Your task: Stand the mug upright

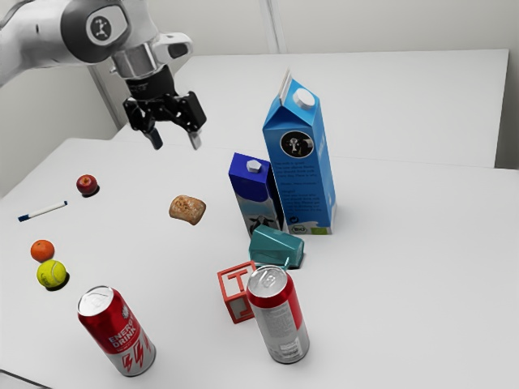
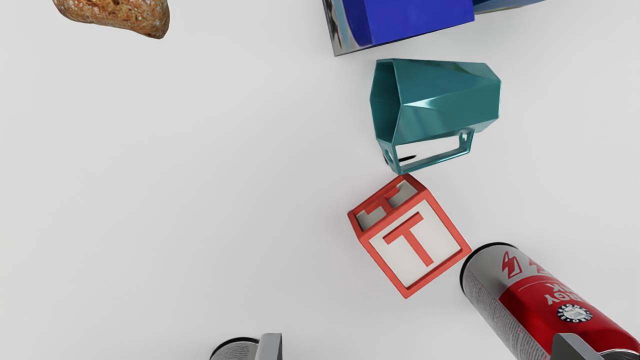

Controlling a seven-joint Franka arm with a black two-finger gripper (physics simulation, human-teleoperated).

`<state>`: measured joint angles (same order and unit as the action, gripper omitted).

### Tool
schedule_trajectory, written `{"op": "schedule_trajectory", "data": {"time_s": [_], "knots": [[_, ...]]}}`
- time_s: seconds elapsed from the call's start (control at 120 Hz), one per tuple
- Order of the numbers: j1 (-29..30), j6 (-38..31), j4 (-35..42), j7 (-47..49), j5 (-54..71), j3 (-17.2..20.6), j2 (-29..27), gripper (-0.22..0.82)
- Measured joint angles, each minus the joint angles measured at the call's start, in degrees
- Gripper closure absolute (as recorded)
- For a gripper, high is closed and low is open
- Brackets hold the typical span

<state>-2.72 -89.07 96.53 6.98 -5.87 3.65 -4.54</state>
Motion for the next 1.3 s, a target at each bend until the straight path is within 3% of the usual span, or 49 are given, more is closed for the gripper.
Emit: {"op": "schedule_trajectory", "data": {"time_s": [0.725,1.3], "knots": [[0.08,-25.89,24.76,-9.88,-16.0,-1.7,-2.21,0.02],[-0.28,-43.36,35.19,-25.0,-38.98,-1.93,0.88,0.02]]}}
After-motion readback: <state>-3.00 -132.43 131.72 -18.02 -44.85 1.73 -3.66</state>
